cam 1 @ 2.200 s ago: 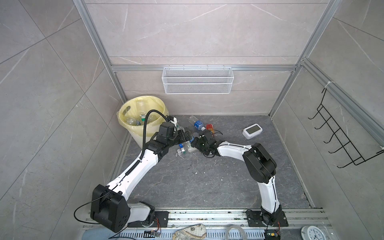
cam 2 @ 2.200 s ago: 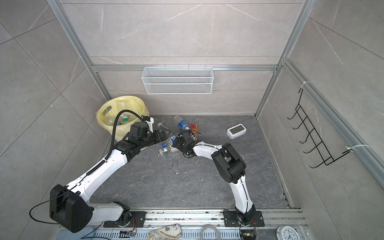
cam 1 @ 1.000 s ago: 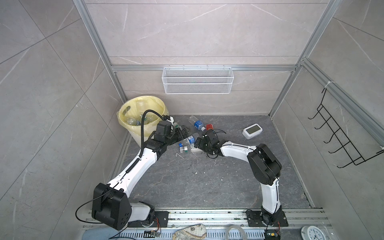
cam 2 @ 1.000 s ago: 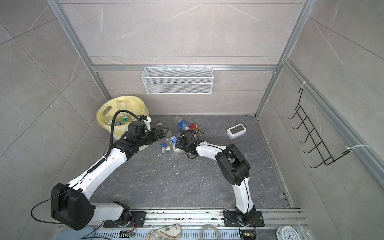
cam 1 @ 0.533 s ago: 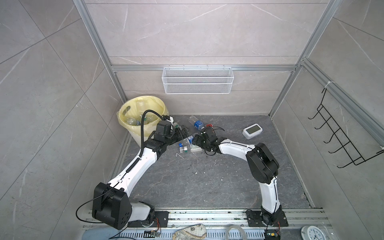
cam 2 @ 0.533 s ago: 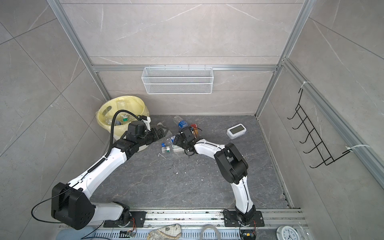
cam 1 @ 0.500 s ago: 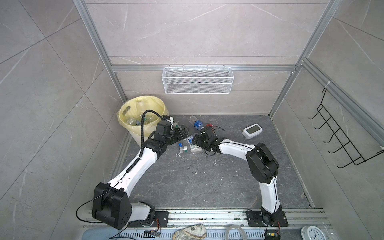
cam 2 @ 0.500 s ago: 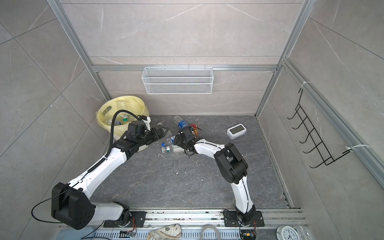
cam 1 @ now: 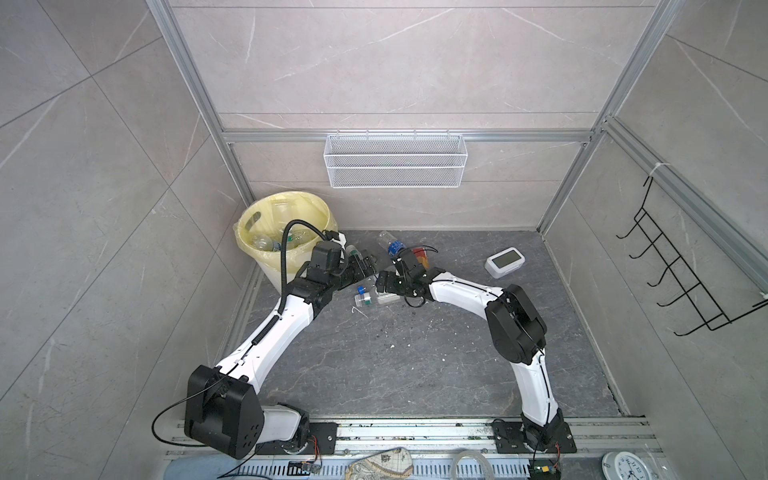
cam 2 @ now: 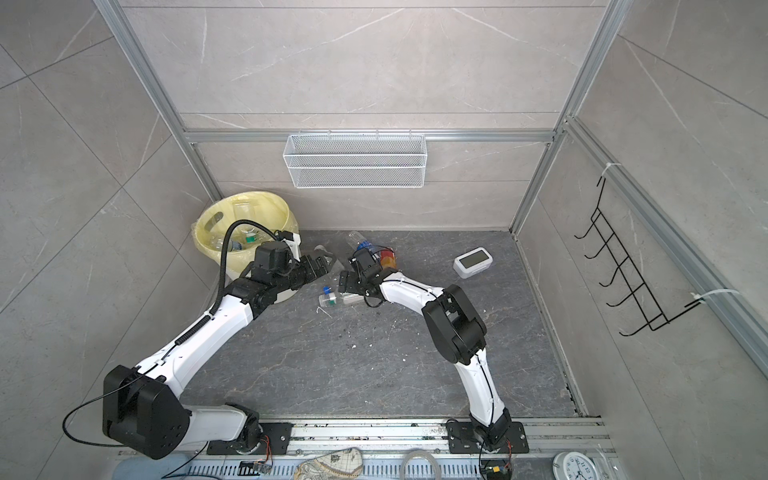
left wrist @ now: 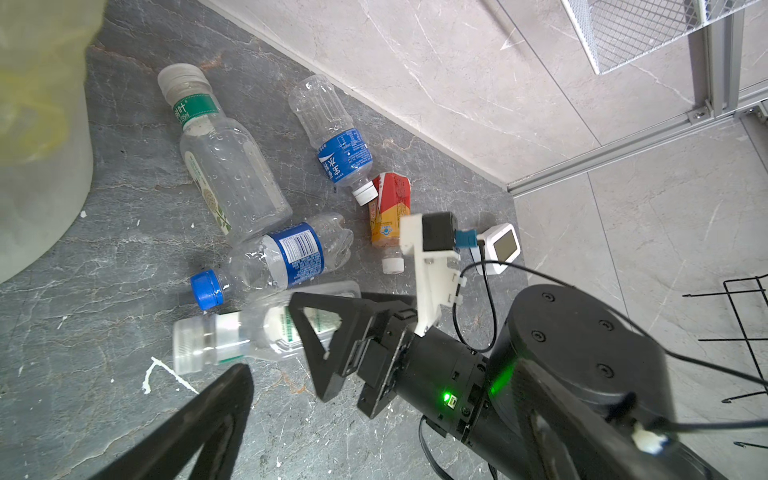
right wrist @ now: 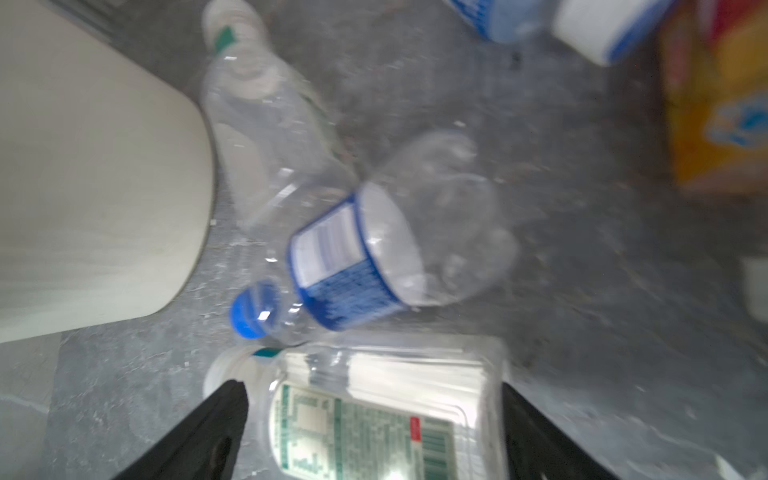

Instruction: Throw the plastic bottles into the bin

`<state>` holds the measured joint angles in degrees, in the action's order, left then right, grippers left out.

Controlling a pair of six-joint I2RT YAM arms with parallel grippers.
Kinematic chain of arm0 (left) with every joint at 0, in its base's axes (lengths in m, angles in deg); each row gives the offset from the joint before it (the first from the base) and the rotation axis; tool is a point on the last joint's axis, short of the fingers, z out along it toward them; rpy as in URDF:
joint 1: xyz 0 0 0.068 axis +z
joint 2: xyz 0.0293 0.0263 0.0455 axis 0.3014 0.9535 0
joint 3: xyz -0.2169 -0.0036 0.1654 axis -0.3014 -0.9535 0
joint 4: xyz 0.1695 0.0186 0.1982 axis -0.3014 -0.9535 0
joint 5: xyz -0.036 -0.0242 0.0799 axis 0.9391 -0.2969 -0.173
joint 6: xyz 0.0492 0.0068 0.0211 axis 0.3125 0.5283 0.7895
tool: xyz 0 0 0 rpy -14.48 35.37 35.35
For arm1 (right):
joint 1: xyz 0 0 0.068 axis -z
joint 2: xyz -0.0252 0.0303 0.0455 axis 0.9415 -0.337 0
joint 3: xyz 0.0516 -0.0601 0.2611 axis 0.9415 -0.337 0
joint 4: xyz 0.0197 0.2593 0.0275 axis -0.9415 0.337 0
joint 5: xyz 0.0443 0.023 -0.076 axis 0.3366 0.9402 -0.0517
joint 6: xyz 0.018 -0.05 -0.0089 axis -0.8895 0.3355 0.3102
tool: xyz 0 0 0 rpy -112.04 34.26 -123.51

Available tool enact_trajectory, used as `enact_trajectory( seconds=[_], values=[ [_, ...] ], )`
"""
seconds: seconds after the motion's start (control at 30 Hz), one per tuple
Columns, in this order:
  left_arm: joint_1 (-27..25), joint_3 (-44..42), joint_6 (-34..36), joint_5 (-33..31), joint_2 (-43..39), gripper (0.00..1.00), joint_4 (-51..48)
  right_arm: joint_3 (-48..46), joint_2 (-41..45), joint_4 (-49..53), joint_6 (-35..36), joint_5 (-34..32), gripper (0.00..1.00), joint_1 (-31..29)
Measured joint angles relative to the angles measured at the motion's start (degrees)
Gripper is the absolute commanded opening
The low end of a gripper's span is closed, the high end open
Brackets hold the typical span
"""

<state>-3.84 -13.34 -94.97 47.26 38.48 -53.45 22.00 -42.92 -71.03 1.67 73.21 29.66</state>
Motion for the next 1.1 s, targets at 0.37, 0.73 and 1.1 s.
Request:
enact_trajectory(
  seconds=[0.37, 0.73, 1.1],
  values=[
    [0.87, 0.0, -0.17, 0.17, 0.0, 1.0, 0.0, -7.32, 4.48, 1.68, 0.13, -1.99, 0.99, -0.81],
    [1.57, -0.15, -1.36, 0.57, 0.0, 1.0, 0.79, -18.12, 15.04, -3.82, -15.12, -5.6, 0.99, -1.51],
    [1.57, -0.35, -1.57, 0.66, 0.28, 1.0, 1.22, -18.08, 13.86, -11.19, -36.44, -5.03, 0.99, -2.1]
  ],
)
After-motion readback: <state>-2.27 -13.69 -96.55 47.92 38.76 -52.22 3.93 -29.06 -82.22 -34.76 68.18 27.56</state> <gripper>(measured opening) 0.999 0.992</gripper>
